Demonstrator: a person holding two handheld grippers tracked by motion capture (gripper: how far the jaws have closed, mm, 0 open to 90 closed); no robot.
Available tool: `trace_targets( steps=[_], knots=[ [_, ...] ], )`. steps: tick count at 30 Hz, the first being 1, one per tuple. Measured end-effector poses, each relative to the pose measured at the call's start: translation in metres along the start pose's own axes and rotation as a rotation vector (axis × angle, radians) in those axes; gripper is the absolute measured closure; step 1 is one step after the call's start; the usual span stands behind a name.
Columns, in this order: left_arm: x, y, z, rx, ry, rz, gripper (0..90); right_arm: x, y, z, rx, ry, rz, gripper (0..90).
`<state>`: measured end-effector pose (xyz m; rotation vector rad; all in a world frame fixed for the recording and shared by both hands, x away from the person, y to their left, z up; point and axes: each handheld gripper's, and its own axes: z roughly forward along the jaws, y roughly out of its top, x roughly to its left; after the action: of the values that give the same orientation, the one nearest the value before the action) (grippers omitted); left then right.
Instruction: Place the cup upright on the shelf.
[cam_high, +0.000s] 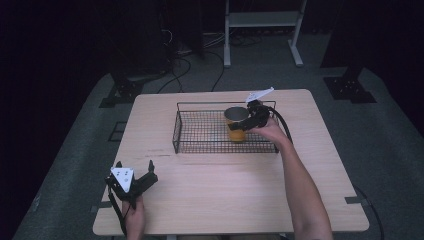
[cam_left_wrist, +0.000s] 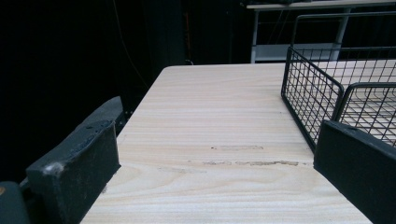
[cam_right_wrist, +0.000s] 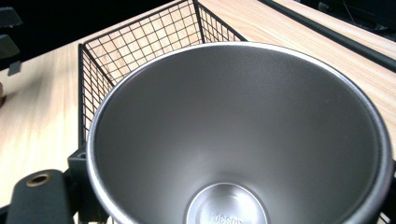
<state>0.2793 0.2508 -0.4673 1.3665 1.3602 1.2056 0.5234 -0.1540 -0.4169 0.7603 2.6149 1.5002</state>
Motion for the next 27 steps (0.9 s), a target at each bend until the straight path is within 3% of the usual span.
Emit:
trace_targets(
  steps=[9,27],
  knots=[
    [-0.0002,0.0,0.0001,0.0,0.0,0.001,0.0,0.001,0.0,0.0048,0.03,-0.01,-0.023,10.7],
    [-0.0004,0.0,0.0001,0.001,0.002,0.005,0.0,0.0026,0.0015,-0.0002,0.038,-0.024,-0.044,7.4]
  ],
)
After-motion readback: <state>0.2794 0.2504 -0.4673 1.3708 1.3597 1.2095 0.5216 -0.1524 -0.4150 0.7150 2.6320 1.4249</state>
